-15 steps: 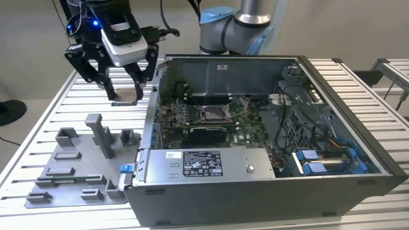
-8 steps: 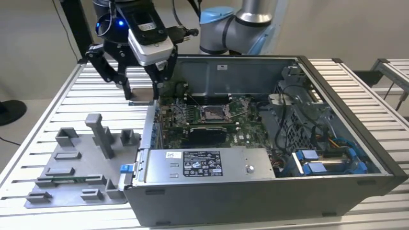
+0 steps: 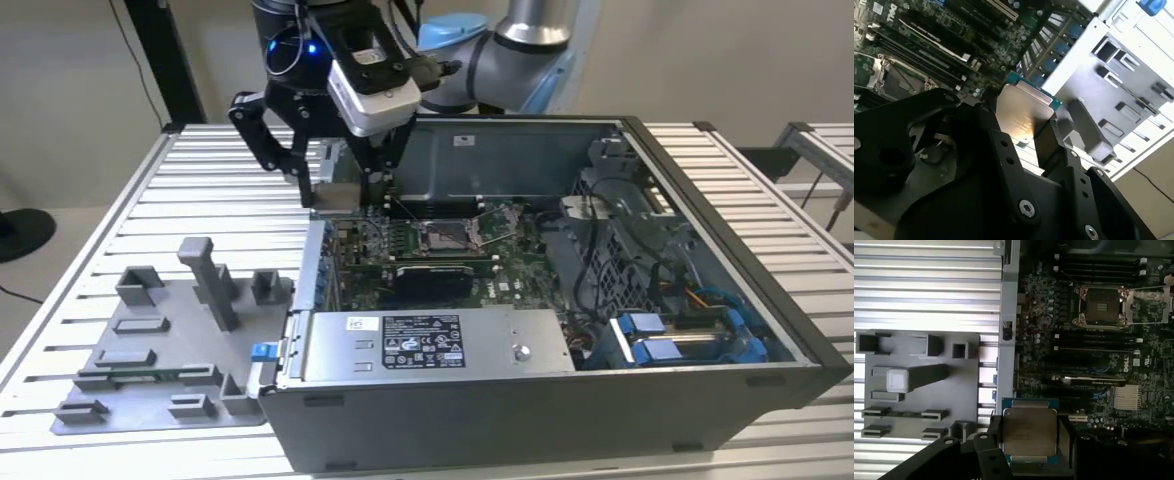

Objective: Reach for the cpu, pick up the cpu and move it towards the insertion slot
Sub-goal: 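Pick up the cpu and move it towards the insertion slot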

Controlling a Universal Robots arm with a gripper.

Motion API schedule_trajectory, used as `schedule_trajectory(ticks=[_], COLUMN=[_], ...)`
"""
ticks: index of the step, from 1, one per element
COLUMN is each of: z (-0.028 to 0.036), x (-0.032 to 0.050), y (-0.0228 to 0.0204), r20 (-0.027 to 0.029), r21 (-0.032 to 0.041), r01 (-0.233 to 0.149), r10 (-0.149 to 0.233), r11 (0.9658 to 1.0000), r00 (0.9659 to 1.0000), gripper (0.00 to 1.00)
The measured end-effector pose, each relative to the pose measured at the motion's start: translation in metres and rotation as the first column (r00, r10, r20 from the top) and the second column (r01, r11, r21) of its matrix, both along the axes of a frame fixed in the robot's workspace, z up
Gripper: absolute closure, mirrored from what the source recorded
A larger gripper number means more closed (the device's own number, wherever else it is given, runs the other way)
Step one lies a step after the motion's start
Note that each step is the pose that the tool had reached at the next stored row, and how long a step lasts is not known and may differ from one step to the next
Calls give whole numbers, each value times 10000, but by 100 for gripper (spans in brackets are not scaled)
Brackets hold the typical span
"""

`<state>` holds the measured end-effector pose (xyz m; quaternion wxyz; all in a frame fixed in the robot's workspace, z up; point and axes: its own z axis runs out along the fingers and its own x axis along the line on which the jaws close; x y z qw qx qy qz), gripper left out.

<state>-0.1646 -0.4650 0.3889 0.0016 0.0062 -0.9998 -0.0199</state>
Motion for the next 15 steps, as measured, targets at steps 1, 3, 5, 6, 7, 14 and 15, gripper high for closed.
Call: schedule_trajectory(ticks=[1, 3, 5, 6, 7, 14, 15], z=[-1, -2, -2, -3, -4, -15, -17], x=[43, 125, 213, 255, 297, 561, 595], y=[0, 0, 0, 0, 0, 14, 24], r20=[1, 1, 1, 0, 1, 1, 0], r21=[1, 1, 1, 0, 1, 1, 0], r01=[0, -1, 0, 0, 0, 0, 0], r10=[0, 1, 0, 0, 0, 0, 0], r11=[10000, 10000, 10000, 10000, 10000, 10000, 10000], r00=[10000, 10000, 10000, 10000, 10000, 10000, 10000], gripper=[100, 100, 100, 100, 100, 100, 100])
